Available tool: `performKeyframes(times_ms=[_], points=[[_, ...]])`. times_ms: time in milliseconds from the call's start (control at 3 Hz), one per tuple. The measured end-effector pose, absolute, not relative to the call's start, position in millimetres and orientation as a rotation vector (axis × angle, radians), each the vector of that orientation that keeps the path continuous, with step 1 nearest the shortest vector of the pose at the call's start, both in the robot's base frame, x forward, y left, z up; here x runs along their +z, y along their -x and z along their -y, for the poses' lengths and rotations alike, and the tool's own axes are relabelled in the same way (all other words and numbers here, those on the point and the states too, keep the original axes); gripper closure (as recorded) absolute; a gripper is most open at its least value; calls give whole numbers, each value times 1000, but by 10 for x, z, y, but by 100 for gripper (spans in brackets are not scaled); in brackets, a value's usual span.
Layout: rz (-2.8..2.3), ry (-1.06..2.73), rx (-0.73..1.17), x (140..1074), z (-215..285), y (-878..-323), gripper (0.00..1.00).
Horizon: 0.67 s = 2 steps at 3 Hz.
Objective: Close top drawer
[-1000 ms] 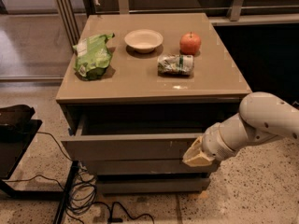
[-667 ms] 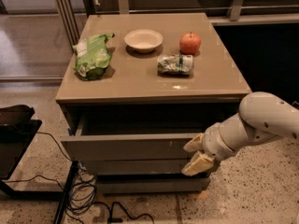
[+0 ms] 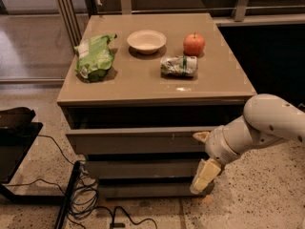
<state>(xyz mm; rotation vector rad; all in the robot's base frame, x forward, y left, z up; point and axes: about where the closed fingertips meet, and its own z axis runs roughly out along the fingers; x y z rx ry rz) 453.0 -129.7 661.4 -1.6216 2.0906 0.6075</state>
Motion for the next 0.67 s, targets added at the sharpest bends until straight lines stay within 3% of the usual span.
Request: performKeyframes(times_ms=[333,667], points=[[-2093,1627,545,6615,1306,-4949,0],[-2093,1627,545,6615,1305,-4949,0]])
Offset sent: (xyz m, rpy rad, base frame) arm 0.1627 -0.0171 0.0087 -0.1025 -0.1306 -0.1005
